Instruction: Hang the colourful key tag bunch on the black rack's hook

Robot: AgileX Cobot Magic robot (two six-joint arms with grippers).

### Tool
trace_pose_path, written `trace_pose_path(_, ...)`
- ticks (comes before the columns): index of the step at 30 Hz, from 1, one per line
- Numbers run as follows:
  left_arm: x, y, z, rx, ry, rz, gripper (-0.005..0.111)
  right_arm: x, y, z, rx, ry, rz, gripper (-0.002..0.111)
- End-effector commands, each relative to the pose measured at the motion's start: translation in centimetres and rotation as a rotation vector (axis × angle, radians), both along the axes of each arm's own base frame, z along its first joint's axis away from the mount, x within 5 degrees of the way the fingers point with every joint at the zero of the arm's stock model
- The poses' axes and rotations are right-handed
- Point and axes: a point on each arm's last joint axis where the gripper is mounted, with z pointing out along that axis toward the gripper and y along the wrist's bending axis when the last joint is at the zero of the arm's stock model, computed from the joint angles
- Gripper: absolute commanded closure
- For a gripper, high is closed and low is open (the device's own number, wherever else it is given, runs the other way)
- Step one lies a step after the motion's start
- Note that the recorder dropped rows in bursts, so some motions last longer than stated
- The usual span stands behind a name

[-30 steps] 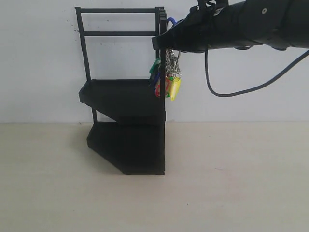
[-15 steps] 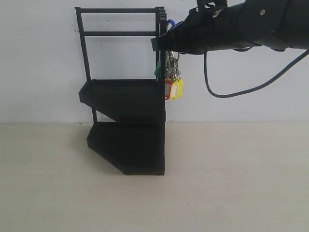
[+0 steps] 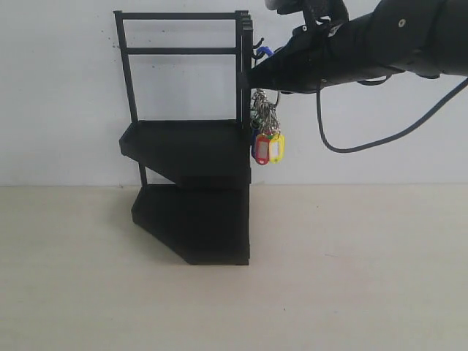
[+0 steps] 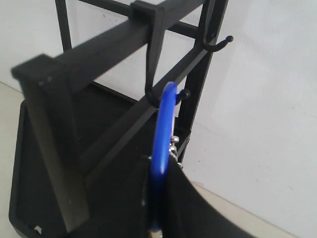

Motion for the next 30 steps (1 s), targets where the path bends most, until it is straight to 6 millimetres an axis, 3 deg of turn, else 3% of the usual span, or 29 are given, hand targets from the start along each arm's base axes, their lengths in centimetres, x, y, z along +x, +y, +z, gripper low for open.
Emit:
trace_pose_path(1, 0.0, 0.0, 0.1, -0.002, -0.002, 0.003, 0.102, 0.0, -0.4, 0.7, 0.004, -0.025, -0.009, 0.109)
trace_pose_path(4, 0.0, 0.0, 0.1, -0.002, -0.002, 0.003, 0.102, 0.0, -0.4, 0.7, 0.004, -0.025, -0.009, 0.106)
trace_pose_path(6, 0.0, 0.0, 0.1, -0.002, -0.002, 0.003, 0.102, 0.0, -0.4, 0.7, 0.007, -0.024, -0.01, 0.099)
trace_pose_path(11, 0.0, 0.0, 0.1, -0.002, -0.002, 0.003, 0.102, -0.1, -0.4, 0.8, 0.027, -0.014, -0.017, 0.056)
trace_pose_path(12, 0.0, 0.0, 0.1, -0.002, -0.002, 0.003, 0.102, -0.1, -0.4, 0.9, 0.037, -0.011, -0.02, 0.055)
trace_pose_path(14, 0.0, 0.0, 0.1, -0.002, -0.002, 0.003, 0.102, -0.3, -0.5, 1.1, 0.036, -0.003, -0.017, 0.062)
trace_pose_path(18, 0.0, 0.0, 0.1, -0.002, -0.002, 0.003, 0.102, -1.5, -1.1, 2.2, -0.058, -0.016, 0.01, 0.088)
trace_pose_path(23, 0.0, 0.0, 0.1, -0.002, -0.002, 0.003, 0.102, -3.5, -2.0, 4.7, -0.055, -0.034, 0.021, 0.107)
trace_pose_path(26, 0.0, 0.0, 0.1, -0.002, -0.002, 0.003, 0.102, -6.6, -3.2, 7.2, -0.063, 0.004, 0.046, 0.108)
trace_pose_path(29, 0.0, 0.0, 0.1, -0.002, -0.002, 0.003, 0.102, -9.7, -4.6, 8.4, -0.133, 0.101, 0.067, 0.108)
trace_pose_path(30, 0.0, 0.0, 0.1, -0.002, -0.002, 0.003, 0.102, -11.9, -5.5, 9.2, -0.163, 0.158, 0.085, 0.108)
